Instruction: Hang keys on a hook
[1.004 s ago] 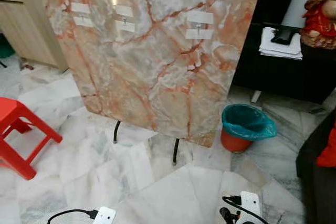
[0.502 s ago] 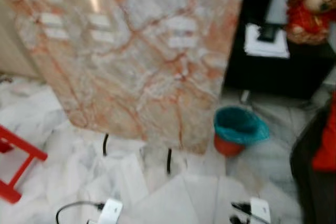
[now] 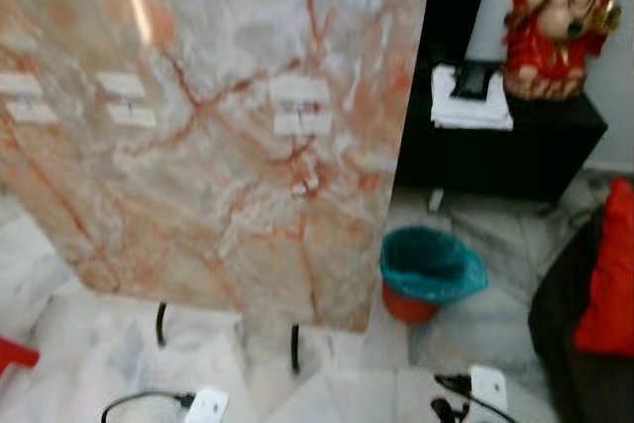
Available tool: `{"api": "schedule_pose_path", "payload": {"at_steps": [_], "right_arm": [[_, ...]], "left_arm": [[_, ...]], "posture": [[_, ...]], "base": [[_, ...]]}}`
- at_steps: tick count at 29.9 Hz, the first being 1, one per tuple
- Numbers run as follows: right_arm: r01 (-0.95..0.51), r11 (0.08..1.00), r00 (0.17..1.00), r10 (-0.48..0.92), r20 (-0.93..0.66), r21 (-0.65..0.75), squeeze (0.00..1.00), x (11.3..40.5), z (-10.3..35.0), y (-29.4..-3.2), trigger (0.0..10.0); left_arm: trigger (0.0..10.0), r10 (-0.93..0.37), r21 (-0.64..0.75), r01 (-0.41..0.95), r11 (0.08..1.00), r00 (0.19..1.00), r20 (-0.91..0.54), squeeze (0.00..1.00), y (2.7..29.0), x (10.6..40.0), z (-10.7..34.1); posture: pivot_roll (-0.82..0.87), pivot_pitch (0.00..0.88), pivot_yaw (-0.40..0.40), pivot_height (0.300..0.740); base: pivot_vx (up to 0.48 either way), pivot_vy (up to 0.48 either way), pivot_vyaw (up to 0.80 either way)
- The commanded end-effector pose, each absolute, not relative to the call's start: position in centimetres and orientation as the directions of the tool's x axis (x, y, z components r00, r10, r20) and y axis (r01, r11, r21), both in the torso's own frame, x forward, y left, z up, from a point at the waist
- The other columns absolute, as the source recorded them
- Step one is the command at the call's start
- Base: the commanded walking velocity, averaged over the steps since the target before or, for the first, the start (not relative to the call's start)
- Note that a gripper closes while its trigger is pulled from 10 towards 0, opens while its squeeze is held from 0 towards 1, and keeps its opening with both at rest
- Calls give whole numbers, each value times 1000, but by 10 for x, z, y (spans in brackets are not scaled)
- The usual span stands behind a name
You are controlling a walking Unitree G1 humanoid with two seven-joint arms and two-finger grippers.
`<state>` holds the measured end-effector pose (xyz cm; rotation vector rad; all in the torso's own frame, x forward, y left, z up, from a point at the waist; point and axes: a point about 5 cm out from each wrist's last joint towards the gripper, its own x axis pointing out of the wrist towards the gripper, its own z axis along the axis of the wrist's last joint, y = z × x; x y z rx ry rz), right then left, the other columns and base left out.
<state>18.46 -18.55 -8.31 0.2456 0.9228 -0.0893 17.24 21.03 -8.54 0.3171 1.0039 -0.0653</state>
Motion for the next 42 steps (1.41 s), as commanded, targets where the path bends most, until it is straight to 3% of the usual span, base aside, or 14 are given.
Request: {"api": "schedule_pose_path", "payload": {"at_steps": [1, 8, 10, 12, 14, 17, 20, 24, 29, 35, 37, 38, 41, 42], "right_arm": [[181, 967, 583, 42, -811, 180, 0, 179, -86, -185, 10000], [179, 969, 587, 34, -809, 170, 0, 178, -86, -186, 10000], [177, 969, 587, 35, -809, 170, 0, 178, -86, -185, 10000], [176, 970, 586, 35, -809, 170, 0, 178, -86, -185, 10000], [168, 971, 586, 40, -809, 170, 0, 178, -87, -184, 10000], [166, 971, 586, 42, -809, 171, 0, 178, -87, -183, 10000], [168, 970, 588, 43, -808, 173, 0, 178, -87, -182, 10000], [184, 965, 593, 41, -804, 185, 0, 179, -86, -180, 10000], [186, 963, 594, 46, -803, 193, 0, 181, -86, -177, 10000], [170, 968, 596, 50, -801, 186, 0, 182, -85, -177, 10000], [172, 967, 599, 49, -799, 188, 0, 182, -85, -177, 10000], [174, 966, 601, 48, -798, 189, 0, 183, -85, -177, 10000], [172, 967, 603, 48, -797, 188, 0, 183, -85, -177, 10000], [174, 966, 603, 47, -796, 189, 0, 183, -85, -177, 10000]], "left_arm": [[10000, 108, 235, 169, 957, 545, -831, 0, 213, 173, -85], [10000, 130, 303, 173, 937, 633, -763, 0, 216, 204, -68], [10000, 32, 399, 344, 850, 723, -690, 0, 215, 233, -48], [10000, -30, 441, 425, 790, 747, -665, 0, 212, 244, -39], [10000, -132, 570, 553, 608, 778, -614, 0, 215, 266, -15], [10000, -318, 678, 698, 230, 713, -625, 0, 215, 286, 22], [10000, -413, 725, 686, -61, 644, -644, 0, 216, 300, 59], [10000, -431, 775, 552, -307, 645, -630, 0, 212, 321, 101], [10000, -480, 793, 382, -475, 642, -597, 0, 187, 331, 130], [10000, -558, 844, 256, -472, 655, -510, 0, 170, 337, 150], [10000, -594, 898, 234, -373, 683, -425, 0, 163, 343, 160], [10000, -622, 934, 257, -250, 696, -358, 0, 159, 347, 166], [10000, -613, 960, 248, -133, 740, -276, 0, 158, 352, 174], [10000, -621, 965, 262, -18, 753, -216, 0, 155, 354, 177]], "posture": [[40, 32, -19, 740], [38, 22, -13, 740], [44, 18, -14, 740], [44, 18, -14, 740], [61, 12, -12, 740], [77, 5, -4, 740], [85, 1, 5, 740], [84, 5, 19, 740], [85, 12, 24, 740], [86, 17, 24, 740], [83, 18, 24, 740], [81, 20, 24, 740], [79, 21, 26, 740], [71, 22, 24, 740]], "base": [[0, 0, -763], [0, 0, -313], [0, 0, 0], [0, 0, 0], [0, 0, 0], [0, 0, 0], [0, 0, 0], [0, 0, 0], [0, 0, 0], [0, 0, 0], [0, 0, 0], [0, 0, 0], [0, 0, 0], [0, 0, 0]]}}
